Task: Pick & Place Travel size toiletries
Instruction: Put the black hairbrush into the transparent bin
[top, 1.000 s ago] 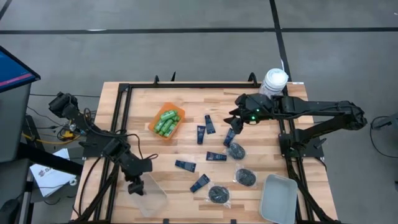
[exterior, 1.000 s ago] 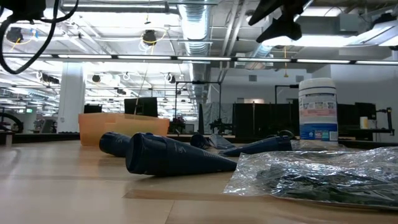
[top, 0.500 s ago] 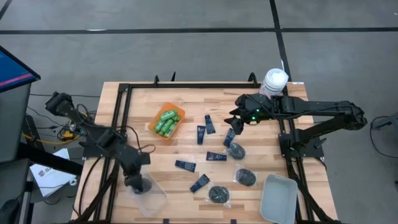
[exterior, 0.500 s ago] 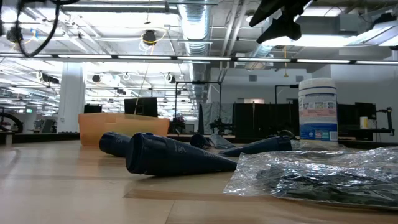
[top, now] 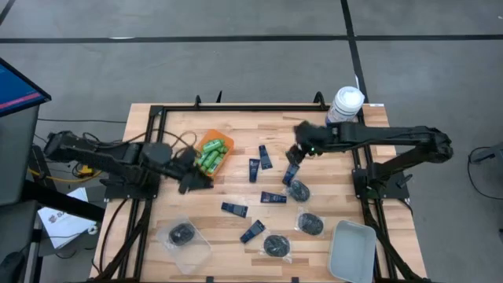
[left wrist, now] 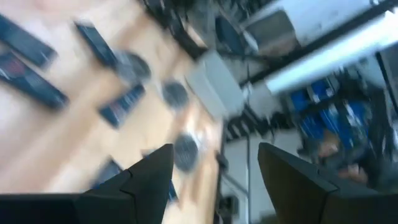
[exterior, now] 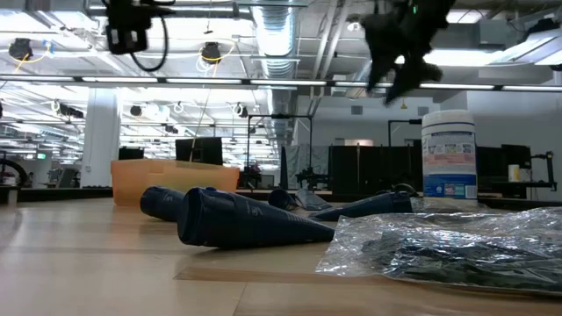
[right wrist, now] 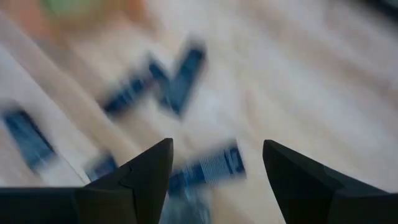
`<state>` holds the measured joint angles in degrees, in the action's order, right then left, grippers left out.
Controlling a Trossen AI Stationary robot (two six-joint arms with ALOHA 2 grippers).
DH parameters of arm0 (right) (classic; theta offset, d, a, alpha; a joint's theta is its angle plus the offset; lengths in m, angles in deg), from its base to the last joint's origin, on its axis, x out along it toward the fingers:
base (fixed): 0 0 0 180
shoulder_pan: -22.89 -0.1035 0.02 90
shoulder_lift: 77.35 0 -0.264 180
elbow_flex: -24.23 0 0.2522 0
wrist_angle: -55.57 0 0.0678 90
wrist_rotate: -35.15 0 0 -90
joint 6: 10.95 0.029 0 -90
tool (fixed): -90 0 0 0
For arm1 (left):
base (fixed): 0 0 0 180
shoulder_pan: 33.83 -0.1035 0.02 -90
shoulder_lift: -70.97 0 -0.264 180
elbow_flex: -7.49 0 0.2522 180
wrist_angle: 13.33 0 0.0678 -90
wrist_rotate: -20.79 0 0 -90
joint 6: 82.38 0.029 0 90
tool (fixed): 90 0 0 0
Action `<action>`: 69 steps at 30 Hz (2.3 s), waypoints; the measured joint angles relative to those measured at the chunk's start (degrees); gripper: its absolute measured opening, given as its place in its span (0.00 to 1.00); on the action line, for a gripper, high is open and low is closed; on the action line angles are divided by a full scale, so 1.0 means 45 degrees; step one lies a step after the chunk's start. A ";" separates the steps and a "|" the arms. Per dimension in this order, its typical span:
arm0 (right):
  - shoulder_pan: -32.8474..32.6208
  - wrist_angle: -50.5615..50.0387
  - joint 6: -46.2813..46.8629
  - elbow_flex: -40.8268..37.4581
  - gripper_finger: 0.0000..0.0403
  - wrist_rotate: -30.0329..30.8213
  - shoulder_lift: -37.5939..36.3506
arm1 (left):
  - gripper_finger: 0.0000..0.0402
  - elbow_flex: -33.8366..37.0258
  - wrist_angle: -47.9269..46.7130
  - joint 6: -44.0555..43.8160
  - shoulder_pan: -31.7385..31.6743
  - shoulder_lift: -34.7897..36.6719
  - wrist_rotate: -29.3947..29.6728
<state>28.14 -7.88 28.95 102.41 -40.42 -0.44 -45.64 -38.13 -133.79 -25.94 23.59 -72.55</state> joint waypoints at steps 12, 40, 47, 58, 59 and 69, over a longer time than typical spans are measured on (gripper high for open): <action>-0.2404 -0.2704 -0.1160 -0.0005 0.59 -0.2752 0.4540 | 0.58 0.0000 0.0320 0.0377 -0.1339 -0.0005 0.0003; -0.5961 0.0553 0.1738 -0.4673 0.59 -0.6220 0.3005 | 0.58 0.0005 0.0823 0.1037 -0.1610 -0.0002 0.0104; -0.6146 0.0674 0.1818 -0.4681 0.59 -0.6160 0.2963 | 0.58 0.0005 0.0935 0.0999 -0.1610 0.0000 0.0141; -0.4995 0.1481 0.2356 -0.4003 0.59 -0.5747 0.2581 | 0.58 0.0005 0.1120 0.0994 -0.1605 -0.0004 0.0526; -0.4963 0.1702 0.2527 -0.3998 0.59 -0.5619 0.2573 | 0.58 0.0005 0.1129 0.0994 -0.1605 0.0000 0.0526; -0.4859 0.2950 0.4271 -0.3793 0.59 -0.5149 0.3802 | 0.58 0.0005 0.1149 0.1008 -0.1605 -0.0005 0.0517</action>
<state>6.27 5.39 48.17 85.34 -63.59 16.67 -45.62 -32.96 -129.25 -33.16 23.57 -70.23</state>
